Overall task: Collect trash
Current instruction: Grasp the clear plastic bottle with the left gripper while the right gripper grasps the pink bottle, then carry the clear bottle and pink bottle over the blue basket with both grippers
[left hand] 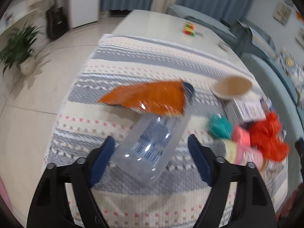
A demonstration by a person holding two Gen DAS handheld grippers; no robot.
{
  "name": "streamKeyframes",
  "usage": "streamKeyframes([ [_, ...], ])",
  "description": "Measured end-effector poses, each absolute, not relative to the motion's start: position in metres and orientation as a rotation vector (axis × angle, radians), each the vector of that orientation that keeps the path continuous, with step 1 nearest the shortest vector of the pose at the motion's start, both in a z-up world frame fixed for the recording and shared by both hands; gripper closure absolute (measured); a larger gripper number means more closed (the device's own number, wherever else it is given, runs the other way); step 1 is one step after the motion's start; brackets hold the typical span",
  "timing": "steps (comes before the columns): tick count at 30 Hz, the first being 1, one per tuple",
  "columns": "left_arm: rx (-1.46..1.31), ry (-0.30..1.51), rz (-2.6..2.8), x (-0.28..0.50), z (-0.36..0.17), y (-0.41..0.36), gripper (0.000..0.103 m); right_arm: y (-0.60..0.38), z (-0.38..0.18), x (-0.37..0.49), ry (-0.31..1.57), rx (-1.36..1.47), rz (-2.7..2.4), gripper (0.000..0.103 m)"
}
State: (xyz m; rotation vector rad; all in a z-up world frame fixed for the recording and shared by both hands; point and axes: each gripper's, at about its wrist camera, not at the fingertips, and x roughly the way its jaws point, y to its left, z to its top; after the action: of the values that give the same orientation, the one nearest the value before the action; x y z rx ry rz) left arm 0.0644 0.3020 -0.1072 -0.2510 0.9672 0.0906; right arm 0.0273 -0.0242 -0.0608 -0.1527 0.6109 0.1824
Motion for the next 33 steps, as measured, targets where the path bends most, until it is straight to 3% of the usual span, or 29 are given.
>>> streamKeyframes([
  [2,-0.236,0.990,0.048,0.058,-0.107,0.294,0.038,-0.019,-0.062,0.026,0.615,-0.154,0.206,0.062],
  [6,-0.215,1.000,0.050,0.063,-0.103,0.285,0.029,-0.016,-0.067,0.027,0.657,-0.136,0.301,0.060],
  [10,-0.250,1.015,0.072,0.090,-0.103,0.287,0.029,-0.007,-0.081,0.032,0.729,-0.124,0.442,0.046],
  [12,-0.218,1.044,0.074,0.103,-0.109,0.280,0.029,0.000,-0.089,0.037,0.769,-0.141,0.504,0.046],
  [16,-0.170,1.078,0.091,0.114,-0.122,0.268,0.049,0.010,-0.100,0.048,0.843,-0.148,0.600,0.046],
  [24,-0.137,1.016,0.050,0.079,-0.098,0.257,0.050,0.040,-0.119,0.071,0.966,-0.183,0.766,0.043],
  [33,-0.251,0.959,0.041,0.045,-0.068,0.246,0.050,0.053,-0.113,0.009,1.020,-0.195,0.831,0.047],
])
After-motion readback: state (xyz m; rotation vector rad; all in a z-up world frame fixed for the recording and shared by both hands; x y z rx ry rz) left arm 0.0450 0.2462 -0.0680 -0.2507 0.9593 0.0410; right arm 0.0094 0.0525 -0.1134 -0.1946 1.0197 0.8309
